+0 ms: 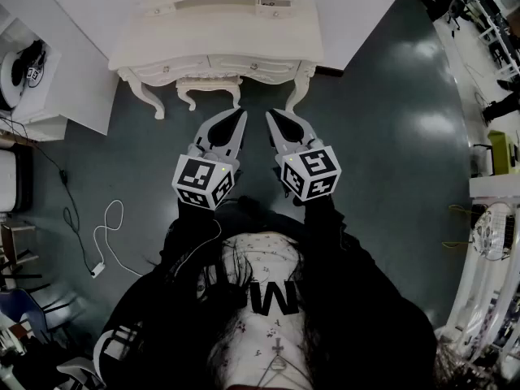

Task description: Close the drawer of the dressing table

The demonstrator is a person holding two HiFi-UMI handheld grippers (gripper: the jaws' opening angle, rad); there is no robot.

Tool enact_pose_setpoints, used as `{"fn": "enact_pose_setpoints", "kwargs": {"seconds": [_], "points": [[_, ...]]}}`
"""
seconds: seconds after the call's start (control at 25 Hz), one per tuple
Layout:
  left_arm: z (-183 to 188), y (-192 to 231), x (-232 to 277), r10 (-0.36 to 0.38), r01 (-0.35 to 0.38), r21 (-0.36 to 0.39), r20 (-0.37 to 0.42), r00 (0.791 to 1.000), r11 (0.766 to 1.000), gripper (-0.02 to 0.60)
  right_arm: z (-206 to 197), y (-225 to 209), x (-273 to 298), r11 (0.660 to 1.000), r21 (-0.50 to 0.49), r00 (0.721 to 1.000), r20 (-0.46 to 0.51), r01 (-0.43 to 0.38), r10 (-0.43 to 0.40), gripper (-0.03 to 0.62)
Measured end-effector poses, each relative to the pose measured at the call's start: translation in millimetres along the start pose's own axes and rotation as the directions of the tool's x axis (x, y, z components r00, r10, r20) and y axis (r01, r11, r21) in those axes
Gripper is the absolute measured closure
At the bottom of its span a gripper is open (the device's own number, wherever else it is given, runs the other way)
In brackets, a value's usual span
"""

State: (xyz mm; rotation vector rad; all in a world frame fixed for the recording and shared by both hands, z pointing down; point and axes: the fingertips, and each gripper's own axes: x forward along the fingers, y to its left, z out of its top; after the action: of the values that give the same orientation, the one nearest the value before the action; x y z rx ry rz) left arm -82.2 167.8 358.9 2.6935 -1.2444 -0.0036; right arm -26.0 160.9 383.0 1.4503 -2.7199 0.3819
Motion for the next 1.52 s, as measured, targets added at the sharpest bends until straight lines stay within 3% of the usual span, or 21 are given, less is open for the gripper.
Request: {"fn": "enact_pose_setpoints", "kwargs": {"seconds": [0.4, 0.8, 1.04, 1.52], "points": [[-4, 28, 8, -0.037, 0.036, -0.003, -0.020, 0.999, 0.999, 0.581, -4, -6, 24, 0.997, 0.053, 0.999, 0.007, 0.050, -0.051, 0.586], [-15, 45, 31, -0.050, 0.049, -0.029, -0.048, 0.998, 0.998, 0.581, -15, -21, 44, 0.996, 0.074, 0.998, -0.037, 0.050, -0.047, 0.586], [-19, 67, 71, -0.014, 0.013, -0.028, -0.056, 0.998, 1.000, 0.581, -15, -61, 73, 0.995, 0.099, 0.999, -0.040, 0.031, -0.027, 0.586], [11, 103, 215, 0.057, -0.058, -0.020, -0.037, 0.998, 0.998, 0.581, 27, -193, 151, 0.989, 0.141, 0.998, -0.032, -0.043, 0.048, 0.586]]}}
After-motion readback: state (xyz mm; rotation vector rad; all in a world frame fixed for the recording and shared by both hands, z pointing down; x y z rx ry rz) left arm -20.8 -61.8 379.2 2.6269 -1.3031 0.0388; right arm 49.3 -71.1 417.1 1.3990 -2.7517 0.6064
